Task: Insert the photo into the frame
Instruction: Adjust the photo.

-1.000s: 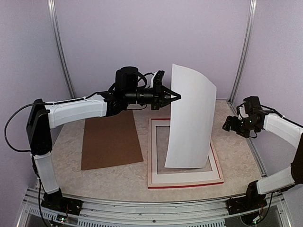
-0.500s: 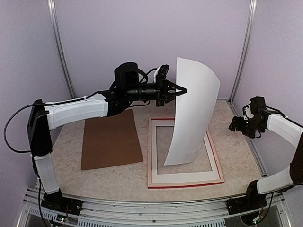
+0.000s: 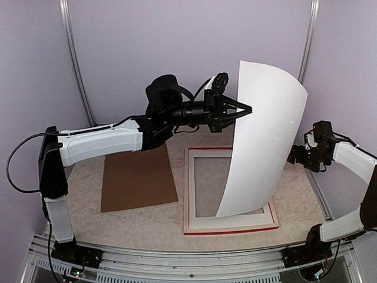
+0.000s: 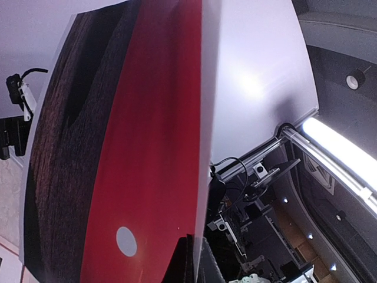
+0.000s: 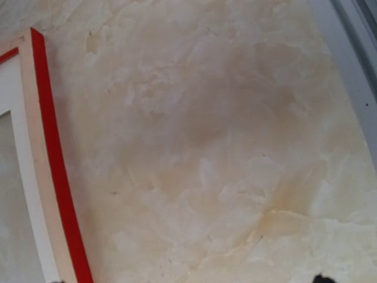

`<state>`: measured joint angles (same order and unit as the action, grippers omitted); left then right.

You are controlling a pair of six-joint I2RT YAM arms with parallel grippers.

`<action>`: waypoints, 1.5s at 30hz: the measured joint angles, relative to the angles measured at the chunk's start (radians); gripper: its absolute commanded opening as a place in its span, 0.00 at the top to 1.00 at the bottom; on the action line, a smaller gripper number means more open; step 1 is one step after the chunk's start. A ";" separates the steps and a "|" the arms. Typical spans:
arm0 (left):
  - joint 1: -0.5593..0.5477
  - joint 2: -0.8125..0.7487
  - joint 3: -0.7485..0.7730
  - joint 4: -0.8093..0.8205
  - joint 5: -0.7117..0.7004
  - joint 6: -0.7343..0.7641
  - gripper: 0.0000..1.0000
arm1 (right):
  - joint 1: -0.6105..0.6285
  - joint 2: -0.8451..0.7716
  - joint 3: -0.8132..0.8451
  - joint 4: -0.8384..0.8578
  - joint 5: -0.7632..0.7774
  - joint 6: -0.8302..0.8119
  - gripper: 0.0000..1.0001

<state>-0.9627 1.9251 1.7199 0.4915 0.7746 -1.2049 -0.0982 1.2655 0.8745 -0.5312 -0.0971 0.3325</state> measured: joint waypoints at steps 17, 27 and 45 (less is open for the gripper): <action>0.080 0.094 -0.224 0.069 -0.163 -0.053 1.00 | -0.024 -0.020 0.000 -0.023 0.032 -0.002 0.10; 0.109 0.213 -0.274 -0.119 -0.233 0.071 1.00 | -0.026 -0.020 0.000 -0.029 0.050 -0.002 0.10; 0.188 0.245 -0.256 -0.217 -0.215 0.159 1.00 | -0.026 -0.019 0.012 -0.049 0.148 -0.002 0.10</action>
<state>-0.7746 2.1696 1.4643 0.2749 0.5598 -1.0458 -0.1246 1.2461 0.8864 -0.5800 0.0505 0.3309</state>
